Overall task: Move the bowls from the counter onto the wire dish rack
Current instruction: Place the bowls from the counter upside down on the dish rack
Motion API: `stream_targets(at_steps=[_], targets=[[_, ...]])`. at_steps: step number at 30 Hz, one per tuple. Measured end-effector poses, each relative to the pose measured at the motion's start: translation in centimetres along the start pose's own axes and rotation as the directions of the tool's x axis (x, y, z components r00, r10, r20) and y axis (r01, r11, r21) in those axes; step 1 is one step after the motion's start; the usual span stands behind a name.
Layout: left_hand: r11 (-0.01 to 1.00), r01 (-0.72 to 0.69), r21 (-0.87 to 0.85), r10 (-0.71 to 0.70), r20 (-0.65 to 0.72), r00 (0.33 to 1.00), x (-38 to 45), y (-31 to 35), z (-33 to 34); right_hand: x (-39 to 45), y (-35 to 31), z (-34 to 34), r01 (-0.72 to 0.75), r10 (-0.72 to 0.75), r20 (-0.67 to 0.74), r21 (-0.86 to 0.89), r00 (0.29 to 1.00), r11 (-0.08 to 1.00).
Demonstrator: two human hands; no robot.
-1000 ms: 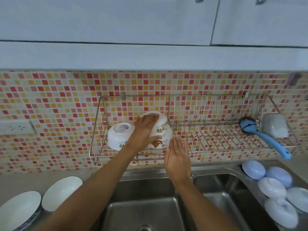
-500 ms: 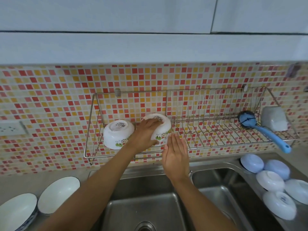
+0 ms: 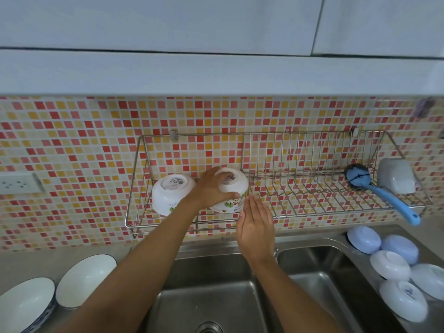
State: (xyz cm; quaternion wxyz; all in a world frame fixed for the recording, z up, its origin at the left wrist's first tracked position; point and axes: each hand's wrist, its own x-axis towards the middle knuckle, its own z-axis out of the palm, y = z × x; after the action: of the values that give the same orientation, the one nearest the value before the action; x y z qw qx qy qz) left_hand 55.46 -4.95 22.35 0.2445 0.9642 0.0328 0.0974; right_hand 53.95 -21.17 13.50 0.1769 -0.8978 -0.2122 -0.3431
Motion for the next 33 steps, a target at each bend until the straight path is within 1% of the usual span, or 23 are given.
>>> stream_targets(at_steps=[3,5,6,7,10,11,13,15,17,20,23,26,28,30,32,33], targets=[[1.0,-0.013,0.008,0.012,0.042,0.999,-0.7,0.2,-0.4,0.0,0.1,0.2,0.004,-0.004,-0.005,0.018,1.0,1.0],[0.996,-0.016,0.092,0.009,0.079,0.997,-1.2,-0.1,-0.4,0.0,0.0,0.2,-0.004,0.004,-0.002,0.042,1.0,0.999],[0.989,-0.017,0.147,0.007,0.068,0.998,-1.6,-0.3,-0.4,0.0,0.0,0.1,-0.008,0.008,0.005,0.055,1.0,0.998],[0.981,-0.006,0.192,0.001,0.026,1.0,-2.1,-0.7,-0.4,0.0,0.0,0.0,-0.007,0.007,0.014,0.067,1.0,0.998],[0.96,0.099,0.262,-0.049,-0.189,0.981,-4.3,-2.4,-0.6,-0.1,0.4,-0.2,0.013,-0.017,0.044,0.106,0.999,0.994],[0.948,0.148,0.282,-0.082,-0.233,0.969,-5.2,-3.2,-0.7,-0.1,0.5,-0.3,0.018,-0.025,0.057,0.115,0.998,0.993],[0.924,0.226,0.309,-0.153,-0.243,0.958,-6.8,-4.7,-0.6,-0.1,0.6,-0.2,0.024,-0.033,0.075,0.122,0.997,0.992],[0.924,0.248,0.291,-0.193,-0.205,0.96,-7.9,-5.7,-0.7,0.0,0.6,-0.2,0.018,-0.028,0.086,0.121,0.996,0.992],[0.933,0.23,0.278,-0.184,-0.182,0.966,-8.5,-6.1,-0.8,-0.1,0.7,-0.2,0.015,-0.027,0.102,0.116,0.994,0.993],[0.932,0.223,0.285,-0.174,-0.188,0.967,-8.9,-6.1,-0.9,0.0,0.8,-0.3,0.023,-0.036,0.117,0.112,0.992,0.993],[0.927,0.242,0.286,-0.17,-0.254,0.952,-9.8,-5.5,-0.7,-0.1,0.5,-0.7,0.015,-0.027,0.113,0.099,0.993,0.995],[0.904,0.211,0.372,-0.101,-0.292,0.951,-12.3,-5.4,0.1,-2.7,-0.6,-1.0,-0.024,0.003,0.126,0.168,0.992,0.986],[0.882,0.173,0.438,-0.035,-0.305,0.952,-14.9,-6.6,1.1,-6.3,-2.4,-0.7,-0.034,-0.012,0.17,0.262,0.985,0.964],[0.882,0.135,0.452,0.021,-0.324,0.946,-18.0,-8.3,2.1,-10.4,-4.8,0.5,-0.02,-0.075,0.255,0.351,0.964,0.936],[0.91,0.122,0.397,0.01,-0.314,0.949,-21.4,-10.4,3.1,-14.1,-7.7,2.3,-0.022,-0.145,0.375,0.406,0.916,0.914],[0.921,0.154,0.357,-0.043,-0.3,0.953,-23.1,-11.7,3.4,-15.6,-9.3,3.1,-0.04,-0.161,0.428,0.425,0.889,0.904]])
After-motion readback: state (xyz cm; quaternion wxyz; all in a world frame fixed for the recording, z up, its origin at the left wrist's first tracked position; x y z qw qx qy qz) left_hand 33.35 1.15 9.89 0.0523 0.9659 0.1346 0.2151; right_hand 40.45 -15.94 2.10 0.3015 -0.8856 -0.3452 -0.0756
